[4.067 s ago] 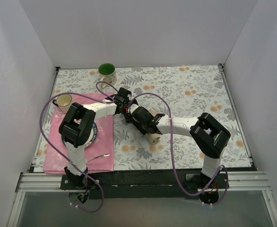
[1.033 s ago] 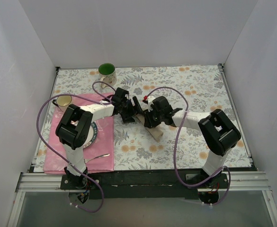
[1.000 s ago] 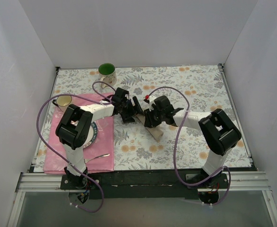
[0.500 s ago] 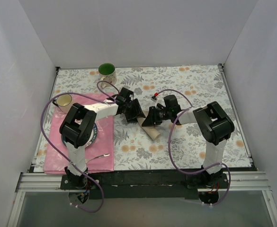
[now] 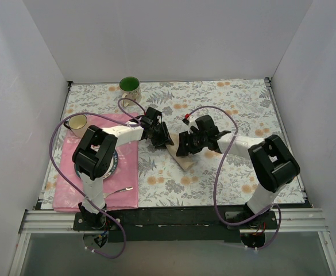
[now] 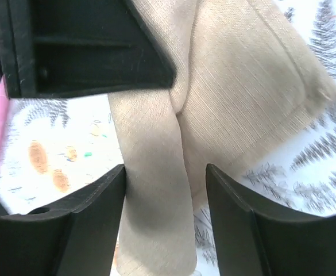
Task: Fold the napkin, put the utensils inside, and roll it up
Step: Roll the napkin with the utensil
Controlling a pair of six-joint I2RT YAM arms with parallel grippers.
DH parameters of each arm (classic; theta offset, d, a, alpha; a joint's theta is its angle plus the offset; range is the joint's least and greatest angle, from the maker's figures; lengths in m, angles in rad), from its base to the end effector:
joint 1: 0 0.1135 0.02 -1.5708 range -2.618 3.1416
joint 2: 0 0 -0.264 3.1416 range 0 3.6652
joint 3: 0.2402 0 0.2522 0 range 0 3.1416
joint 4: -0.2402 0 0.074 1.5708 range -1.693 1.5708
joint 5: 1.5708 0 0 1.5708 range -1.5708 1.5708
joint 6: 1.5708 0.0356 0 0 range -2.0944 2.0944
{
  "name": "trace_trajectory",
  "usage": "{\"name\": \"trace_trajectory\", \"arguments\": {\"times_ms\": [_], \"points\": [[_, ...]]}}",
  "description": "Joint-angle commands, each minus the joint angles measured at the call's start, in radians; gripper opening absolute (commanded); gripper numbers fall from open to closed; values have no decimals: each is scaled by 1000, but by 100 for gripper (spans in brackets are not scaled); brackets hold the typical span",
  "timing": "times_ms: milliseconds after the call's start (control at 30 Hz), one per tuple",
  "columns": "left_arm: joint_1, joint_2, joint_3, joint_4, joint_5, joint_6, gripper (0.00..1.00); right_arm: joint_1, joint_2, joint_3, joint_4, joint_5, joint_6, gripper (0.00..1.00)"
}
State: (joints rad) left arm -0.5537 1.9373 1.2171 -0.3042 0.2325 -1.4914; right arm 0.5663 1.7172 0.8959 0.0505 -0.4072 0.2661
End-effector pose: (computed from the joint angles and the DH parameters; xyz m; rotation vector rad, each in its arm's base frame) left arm 0.3315 -0.2146 0.1507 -1.2353 2.6505 -0.8768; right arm 0.2843 0.1974 0.1619 -0.5723 2.3676 0.8730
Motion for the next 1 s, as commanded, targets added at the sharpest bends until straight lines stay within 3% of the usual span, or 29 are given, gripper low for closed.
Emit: {"name": "trace_trajectory", "arguments": {"times_ms": [0,100,167,267,400,467,667,800,967], "points": [[-5,-5,-34,-18,-10,25,35,115,-132,23,-172,395,-163,67],[-3,0,-36,-15,-1,22,35,204,-200,12,-175,571,-217,69],[-3,2,-36,-16,2,22,35,242,-234,15,-175,626,-229,98],[-5,0,-37,-16,1,20,35,247,-248,31,-182,622,-234,99],[-5,3,-37,-12,5,13,35,230,-217,44,-153,367,-232,99],[-5,3,-37,-9,11,8,35,242,-162,76,-184,366,-248,97],[-3,5,-33,-7,21,0,35,296,-39,121,-169,536,-290,89],[-3,5,-31,-9,24,0,35,334,18,126,-123,687,-318,88],[-3,11,-36,-1,37,0,35,342,70,138,-110,755,-327,84]]}}
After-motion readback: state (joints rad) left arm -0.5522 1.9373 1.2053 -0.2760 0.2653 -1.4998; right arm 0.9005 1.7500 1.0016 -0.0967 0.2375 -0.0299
